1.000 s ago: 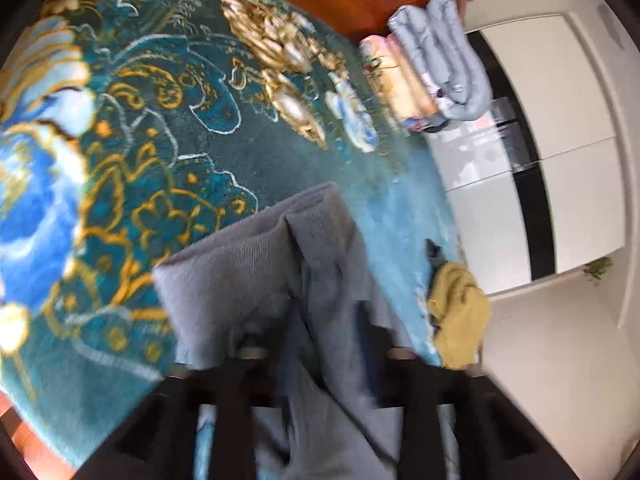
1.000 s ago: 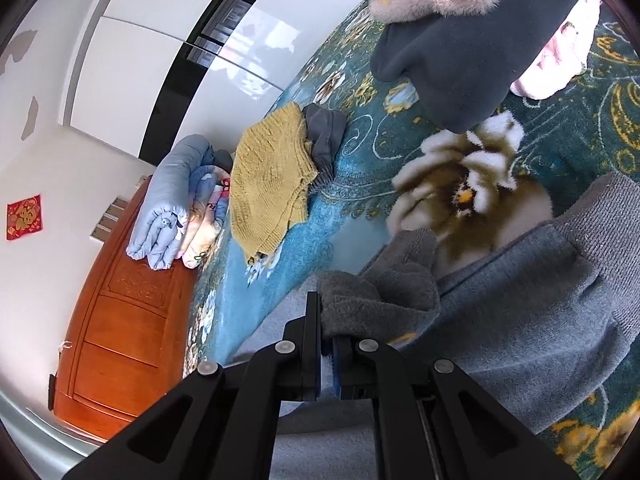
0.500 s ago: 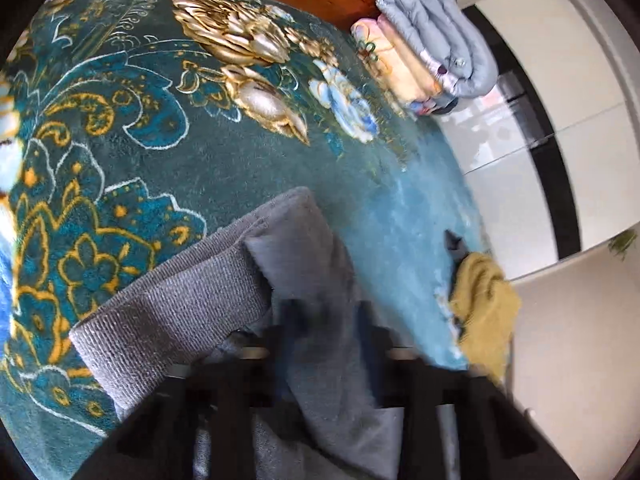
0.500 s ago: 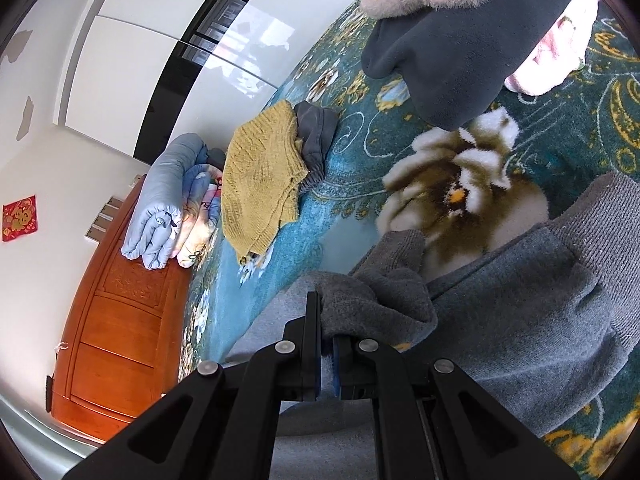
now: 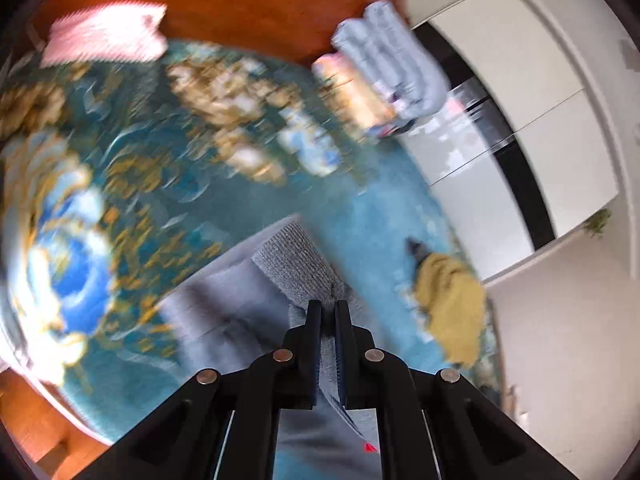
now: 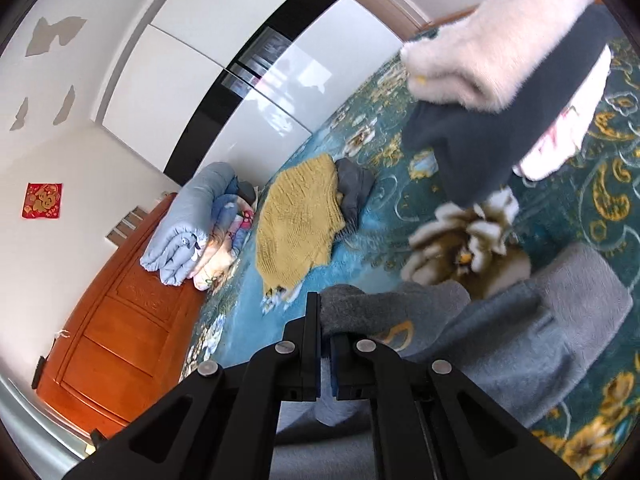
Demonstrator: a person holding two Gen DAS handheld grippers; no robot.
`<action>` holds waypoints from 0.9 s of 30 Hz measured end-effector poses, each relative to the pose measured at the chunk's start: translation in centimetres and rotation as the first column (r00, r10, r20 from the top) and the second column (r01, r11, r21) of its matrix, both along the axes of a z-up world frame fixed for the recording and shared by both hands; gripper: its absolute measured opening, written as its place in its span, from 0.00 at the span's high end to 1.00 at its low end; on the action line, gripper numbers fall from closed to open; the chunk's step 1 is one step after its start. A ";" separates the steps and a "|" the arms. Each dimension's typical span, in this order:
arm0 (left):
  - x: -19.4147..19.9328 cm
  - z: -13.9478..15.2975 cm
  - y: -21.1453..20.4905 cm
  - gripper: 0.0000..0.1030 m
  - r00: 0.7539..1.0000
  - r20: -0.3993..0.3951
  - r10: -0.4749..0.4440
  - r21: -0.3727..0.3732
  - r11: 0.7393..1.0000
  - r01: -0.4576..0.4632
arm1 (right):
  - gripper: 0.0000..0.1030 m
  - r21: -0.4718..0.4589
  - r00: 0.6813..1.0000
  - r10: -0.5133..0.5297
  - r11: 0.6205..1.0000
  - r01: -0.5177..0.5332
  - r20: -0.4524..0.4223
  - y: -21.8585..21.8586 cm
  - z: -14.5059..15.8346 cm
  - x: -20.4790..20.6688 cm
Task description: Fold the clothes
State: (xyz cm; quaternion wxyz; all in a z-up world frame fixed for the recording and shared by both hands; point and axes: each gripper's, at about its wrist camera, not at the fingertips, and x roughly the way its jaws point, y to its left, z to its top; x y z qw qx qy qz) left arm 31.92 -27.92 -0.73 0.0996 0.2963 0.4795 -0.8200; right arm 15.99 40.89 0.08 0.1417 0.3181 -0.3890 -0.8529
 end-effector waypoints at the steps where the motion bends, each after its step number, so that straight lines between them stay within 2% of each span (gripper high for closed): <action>1: 0.4 -1.7 -0.4 0.94 1.000 0.030 0.007 0.030 1.000 -0.008 | 0.97 -0.007 1.000 0.001 1.000 0.000 0.030 0.0 -0.6 -0.1; 2: 0.7 -3.4 -0.8 0.94 0.998 0.060 0.013 0.060 0.998 -0.017 | 0.97 -0.014 0.998 0.001 1.000 0.000 0.063 0.1 -1.3 -0.2; 5: 1.3 -7.0 -1.7 0.94 0.997 0.067 0.046 0.145 0.988 -0.055 | 0.97 -0.008 0.994 -0.007 1.000 0.008 0.105 0.4 -2.0 -0.2; 10: 1.1 -6.6 -1.6 0.94 0.998 0.046 0.053 0.115 0.992 -0.058 | 0.95 -0.017 0.995 -0.024 1.000 0.026 0.094 0.7 -2.2 -0.1; 15: 1.5 -6.7 -2.3 0.94 0.995 0.008 0.103 0.146 0.984 -0.103 | 0.93 -0.122 0.988 -0.059 0.990 0.077 0.141 2.1 -4.1 -0.4; 19: 1.1 -6.7 -2.1 0.94 0.994 0.000 0.111 0.118 0.987 -0.110 | 0.93 -0.209 0.979 -0.087 0.970 0.127 0.187 3.2 -5.7 -0.6; 21: 0.8 -6.8 -2.0 0.94 0.994 0.000 0.108 0.112 0.988 -0.108 | 0.93 -0.172 0.985 -0.092 0.978 0.117 0.146 2.7 -4.6 -0.9; 23: 0.7 -6.9 -2.0 0.94 0.995 -0.004 0.103 0.115 0.988 -0.102 | 0.94 -0.039 0.994 -0.100 0.994 0.101 0.032 1.6 -1.4 -0.9; 25: 0.8 -6.8 -2.1 0.94 0.995 -0.008 0.098 0.112 0.989 -0.096 | 0.95 0.107 0.981 -0.060 0.991 0.081 -0.184 -0.4 3.2 0.6; 27: 0.9 -6.6 -2.2 0.94 0.996 -0.013 0.090 0.102 0.991 -0.088 | 0.95 0.243 0.948 -0.013 0.965 0.095 -0.318 -2.2 6.2 2.8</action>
